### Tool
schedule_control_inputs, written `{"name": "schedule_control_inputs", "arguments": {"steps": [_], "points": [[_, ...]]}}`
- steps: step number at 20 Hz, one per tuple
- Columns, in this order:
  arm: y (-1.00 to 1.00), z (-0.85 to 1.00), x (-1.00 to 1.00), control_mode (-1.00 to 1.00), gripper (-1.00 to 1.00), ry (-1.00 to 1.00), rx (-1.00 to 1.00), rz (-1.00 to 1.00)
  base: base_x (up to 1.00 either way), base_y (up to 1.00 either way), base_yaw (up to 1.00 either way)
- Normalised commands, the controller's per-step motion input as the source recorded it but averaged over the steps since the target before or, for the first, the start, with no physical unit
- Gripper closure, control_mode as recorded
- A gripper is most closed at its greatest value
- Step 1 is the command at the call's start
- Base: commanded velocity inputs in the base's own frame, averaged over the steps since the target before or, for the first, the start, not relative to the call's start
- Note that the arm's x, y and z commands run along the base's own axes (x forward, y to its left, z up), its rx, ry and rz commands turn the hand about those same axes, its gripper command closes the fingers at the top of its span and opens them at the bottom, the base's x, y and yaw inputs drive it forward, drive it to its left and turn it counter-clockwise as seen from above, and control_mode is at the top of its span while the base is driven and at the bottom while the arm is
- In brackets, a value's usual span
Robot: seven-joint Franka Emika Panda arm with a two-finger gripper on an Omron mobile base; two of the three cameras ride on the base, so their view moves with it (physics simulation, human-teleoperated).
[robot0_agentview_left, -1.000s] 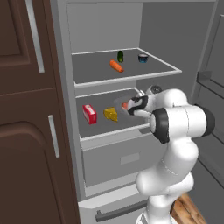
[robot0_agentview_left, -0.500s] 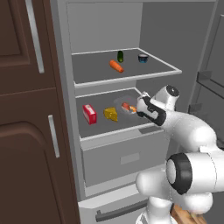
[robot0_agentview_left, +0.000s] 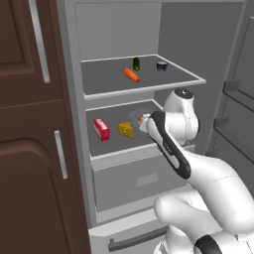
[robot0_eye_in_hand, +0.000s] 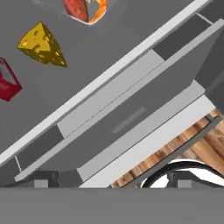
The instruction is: Place the tupperware on the second highest shelf of the fridge. Make space for the tupperware among the existing items by rearranging them on the shelves if needed. Close the fridge door when finished.
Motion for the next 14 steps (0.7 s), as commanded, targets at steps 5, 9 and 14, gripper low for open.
{"name": "schedule_control_inputs", "arguments": {"steps": [5,9,14], "points": [[0.09,0.59,-1.00,-1.00,-1.00,-0.04,-0.20,0.35,0.00,0.00,0.00],[-0.19,0.60,-1.00,-1.00,-1.00,-0.14,-0.09,0.28,0.00,0.00,0.00],[-0.53,0.38,-0.90,-1.00,-1.00,-0.32,0.01,0.12,0.00,0.00,0.00]]}}
